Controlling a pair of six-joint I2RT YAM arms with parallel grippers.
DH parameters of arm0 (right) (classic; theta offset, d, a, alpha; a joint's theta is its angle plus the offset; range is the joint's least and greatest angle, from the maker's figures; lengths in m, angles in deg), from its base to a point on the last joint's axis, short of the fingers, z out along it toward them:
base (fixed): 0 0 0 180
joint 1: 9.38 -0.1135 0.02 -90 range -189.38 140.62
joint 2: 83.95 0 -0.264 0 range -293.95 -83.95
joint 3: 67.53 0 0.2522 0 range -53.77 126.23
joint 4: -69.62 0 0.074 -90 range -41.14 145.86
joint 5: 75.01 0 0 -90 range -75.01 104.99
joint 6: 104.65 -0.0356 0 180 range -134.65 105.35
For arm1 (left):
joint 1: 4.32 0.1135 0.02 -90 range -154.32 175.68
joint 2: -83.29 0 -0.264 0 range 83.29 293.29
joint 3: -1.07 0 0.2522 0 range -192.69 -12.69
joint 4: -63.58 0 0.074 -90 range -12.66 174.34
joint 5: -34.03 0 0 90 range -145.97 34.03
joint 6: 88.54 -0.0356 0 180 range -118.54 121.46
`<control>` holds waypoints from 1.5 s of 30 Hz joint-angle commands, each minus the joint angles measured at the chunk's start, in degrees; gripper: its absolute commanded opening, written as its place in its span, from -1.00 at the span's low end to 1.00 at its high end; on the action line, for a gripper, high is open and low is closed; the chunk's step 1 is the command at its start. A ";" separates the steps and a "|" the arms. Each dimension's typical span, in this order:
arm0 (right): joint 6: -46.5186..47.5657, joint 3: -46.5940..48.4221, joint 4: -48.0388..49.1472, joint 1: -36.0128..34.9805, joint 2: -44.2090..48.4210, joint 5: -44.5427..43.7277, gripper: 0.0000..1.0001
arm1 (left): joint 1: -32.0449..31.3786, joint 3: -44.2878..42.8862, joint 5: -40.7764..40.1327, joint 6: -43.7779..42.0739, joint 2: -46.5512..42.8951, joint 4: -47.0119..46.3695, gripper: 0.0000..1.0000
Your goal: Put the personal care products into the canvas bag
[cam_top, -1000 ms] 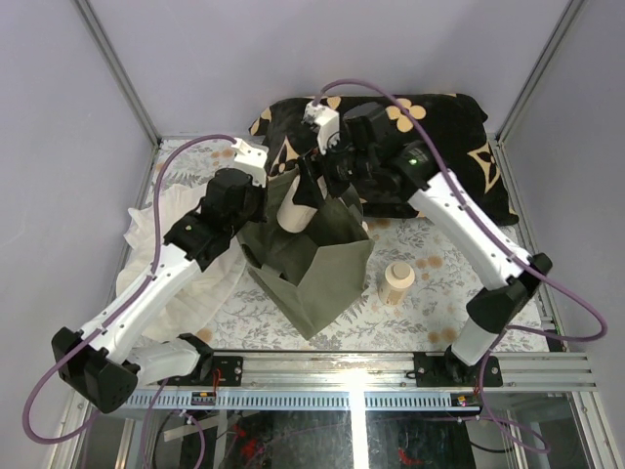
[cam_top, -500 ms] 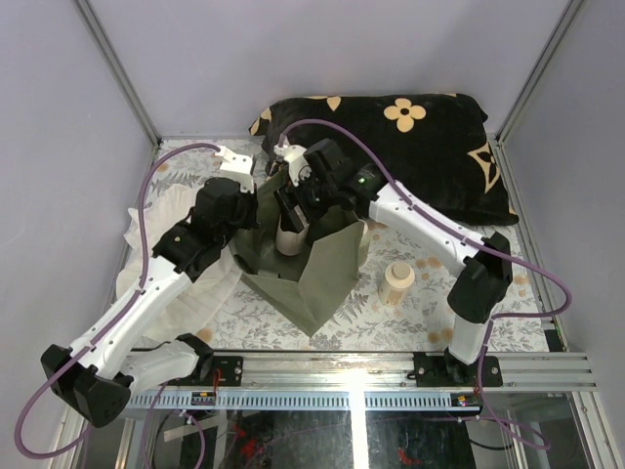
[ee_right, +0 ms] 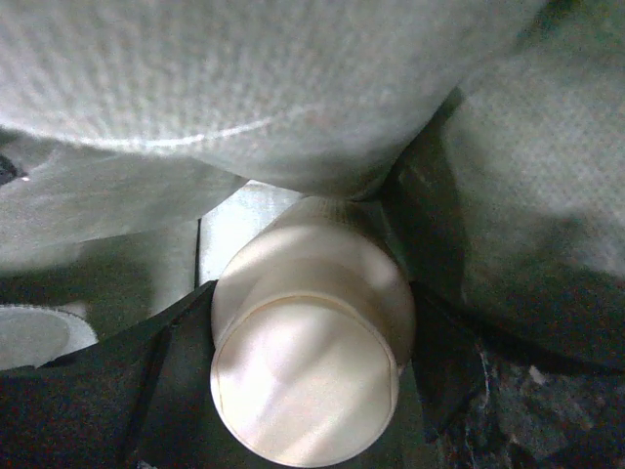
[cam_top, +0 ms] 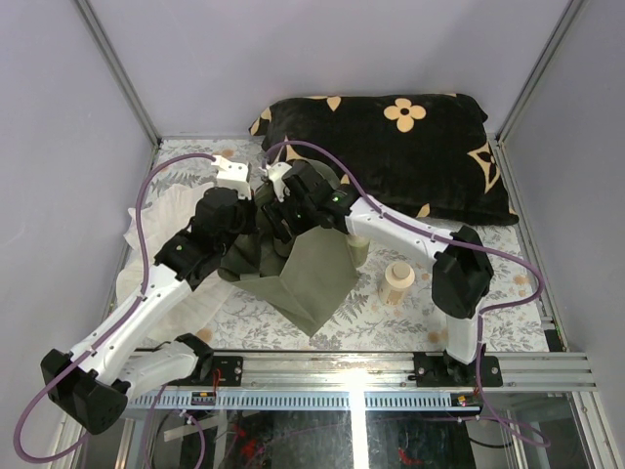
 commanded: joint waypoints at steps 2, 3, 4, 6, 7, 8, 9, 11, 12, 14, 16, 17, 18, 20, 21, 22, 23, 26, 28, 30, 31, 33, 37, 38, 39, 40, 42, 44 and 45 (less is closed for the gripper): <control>0.46 1.25 3.35 -0.07 -0.21 -4.89 -0.21 | 0.21 0.34 -1.26 1.78 -1.73 -3.61 -1.00; 0.66 1.46 2.79 -0.05 -0.26 -5.15 0.00 | 0.19 0.33 -1.32 1.78 -1.76 -3.58 -1.00; 0.73 1.83 2.29 -0.07 -0.15 -5.33 0.21 | 0.19 0.31 -1.37 1.84 -1.69 -3.57 -1.00; 0.91 2.16 1.69 -0.10 0.35 -5.42 0.47 | 0.20 0.38 -1.39 1.91 -1.53 -3.60 -1.00; 0.92 2.23 1.57 -0.12 0.80 -5.49 0.53 | 0.20 0.42 -1.45 1.95 -1.44 -3.65 -1.00; 0.92 2.37 1.55 -0.12 1.38 -5.54 0.61 | 0.18 0.42 -1.40 1.90 -1.30 -3.66 -1.00; 0.92 2.71 1.36 -0.11 2.04 -5.66 0.72 | 0.18 0.42 -1.35 1.86 -1.20 -3.59 -1.00; 0.93 4.00 0.38 -0.08 3.24 -6.16 0.87 | 0.21 0.29 -1.23 1.79 -1.11 -3.58 -1.00; 0.86 4.79 -0.19 -0.10 3.90 -6.63 0.97 | 0.20 0.21 -1.22 1.85 -1.08 -3.57 -1.00; 0.80 6.22 -1.48 -0.08 5.18 -7.58 0.99 | 0.21 0.15 -1.66 1.86 -1.02 -3.53 -1.00; 0.59 6.86 -2.33 -0.07 6.84 -8.63 0.99 | 0.20 0.00 -2.93 2.15 -0.89 -3.37 -1.00; 0.39 6.85 -2.59 -0.12 7.78 -9.41 0.99 | 0.20 -0.22 -3.60 2.21 -0.78 -3.27 -1.00; 0.32 6.66 -2.66 -0.12 9.21 -10.06 0.99 | 0.20 -0.46 -4.28 2.26 -0.67 -3.00 -1.00; 0.42 5.48 -1.78 -0.04 11.65 -9.77 0.99 | 0.21 -0.90 -4.59 2.14 -0.49 -2.87 -1.00; -0.09 5.07 -1.05 -0.02 12.82 -9.47 0.99 | 0.16 -1.13 -4.42 1.91 -0.34 -2.87 -1.00; -1.03 4.34 -0.18 0.02 13.89 -9.34 0.99 | 0.24 -1.27 -4.23 1.75 -0.21 -2.87 -1.00; -2.33 3.25 1.07 -0.03 15.04 -9.23 0.99 | 0.17 -1.42 -3.94 1.51 0.05 -2.94 -1.00; -4.81 0.13 3.78 -0.01 19.13 -9.41 0.99 | 0.18 -2.06 -3.52 1.17 0.70 -2.87 -1.00; -3.29 0.90 2.09 -0.03 20.35 -8.03 0.99 | 0.20 -2.44 -3.31 0.99 0.85 -2.87 -1.00; -2.44 2.40 -2.36 -0.03 21.18 -10.56 0.99 | 0.20 -2.57 -3.72 0.64 0.99 -2.95 -1.00; -2.42 2.68 -4.19 0.00 21.75 -13.12 0.99 | 0.20 -2.73 -4.27 0.28 1.07 -2.70 -1.00; -3.25 1.87 -7.45 0.03 23.48 -20.12 0.99 | 0.24 -3.33 -6.10 -0.71 1.18 -1.44 -1.00; -8.51 -4.46 -10.22 3.18 28.85 -24.02 0.98 | 0.73 -5.03 -8.90 -1.82 0.94 2.58 -1.00; -10.48 -6.67 -9.79 5.32 30.30 -22.19 0.98 | 0.90 -5.52 -9.32 -1.71 0.91 3.78 -1.00; -12.22 -9.18 -9.03 7.47 31.77 -20.10 0.99 | 1.40 -6.06 -9.46 -1.55 0.95 5.44 -1.00; -13.51 -11.24 -8.30 9.34 33.01 -19.30 0.99 | 2.15 -6.68 -9.47 -1.22 0.80 7.19 -1.00; -13.93 -14.02 -7.49 11.15 35.07 -20.76 0.99 | 2.86 -7.60 -9.59 -0.44 0.38 10.47 -1.00; -13.09 -14.02 -7.81 11.62 35.37 -22.86 0.99 | 3.03 -7.81 -10.33 0.10 -0.72 13.17 -1.00; -12.73 -13.56 -8.20 11.73 35.29 -23.65 0.98 | 3.13 -7.76 -11.26 0.43 -1.38 14.29 -1.00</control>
